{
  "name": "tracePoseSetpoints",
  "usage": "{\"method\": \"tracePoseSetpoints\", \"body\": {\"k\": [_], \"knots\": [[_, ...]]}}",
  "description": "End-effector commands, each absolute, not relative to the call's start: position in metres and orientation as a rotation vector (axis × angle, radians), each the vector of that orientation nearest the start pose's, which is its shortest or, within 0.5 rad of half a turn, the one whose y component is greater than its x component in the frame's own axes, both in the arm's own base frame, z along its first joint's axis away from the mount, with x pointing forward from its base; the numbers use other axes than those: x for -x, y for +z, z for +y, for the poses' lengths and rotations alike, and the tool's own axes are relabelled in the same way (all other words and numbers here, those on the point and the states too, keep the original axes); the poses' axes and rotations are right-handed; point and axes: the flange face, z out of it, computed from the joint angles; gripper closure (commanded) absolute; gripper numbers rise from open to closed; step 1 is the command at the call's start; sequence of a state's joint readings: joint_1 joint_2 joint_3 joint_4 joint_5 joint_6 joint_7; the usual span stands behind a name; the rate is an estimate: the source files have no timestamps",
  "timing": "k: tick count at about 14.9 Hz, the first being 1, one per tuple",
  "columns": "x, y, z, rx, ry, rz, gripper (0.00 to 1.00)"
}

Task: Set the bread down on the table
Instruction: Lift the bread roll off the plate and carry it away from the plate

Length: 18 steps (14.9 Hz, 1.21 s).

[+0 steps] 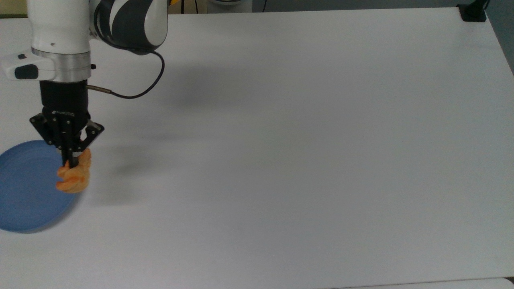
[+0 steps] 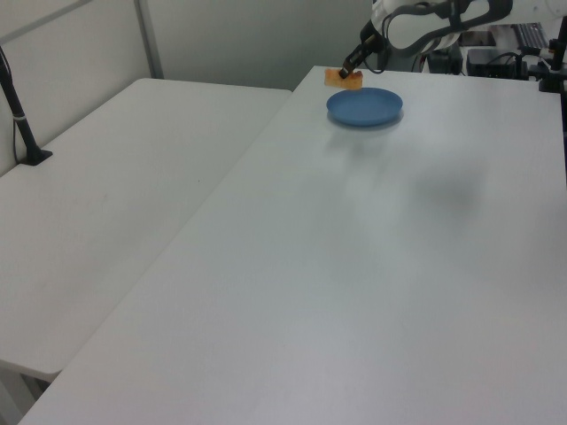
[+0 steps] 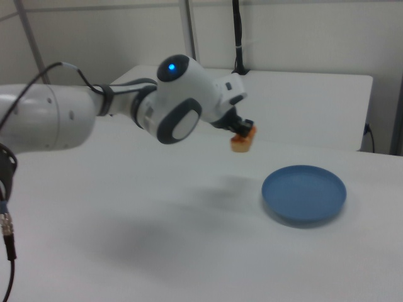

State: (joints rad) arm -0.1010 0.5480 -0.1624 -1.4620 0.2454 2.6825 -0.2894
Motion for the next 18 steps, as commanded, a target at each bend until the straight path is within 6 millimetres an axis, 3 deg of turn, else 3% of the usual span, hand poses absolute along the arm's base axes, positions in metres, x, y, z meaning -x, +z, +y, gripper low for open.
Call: {"method": "tracePoseSetpoints", "body": {"k": [1,8,11,18], "knots": [[-0.701,0.435,-0.114,3.069,-0.829,0.011,1.00],[-0.698,0.377,-0.040,3.104,-0.605,-0.024,1.00],[-0.703,0.356,-0.029,3.102,-0.609,-0.019,1.00],[-0.713,0.348,0.011,3.009,-0.778,0.038,1.00]]}}
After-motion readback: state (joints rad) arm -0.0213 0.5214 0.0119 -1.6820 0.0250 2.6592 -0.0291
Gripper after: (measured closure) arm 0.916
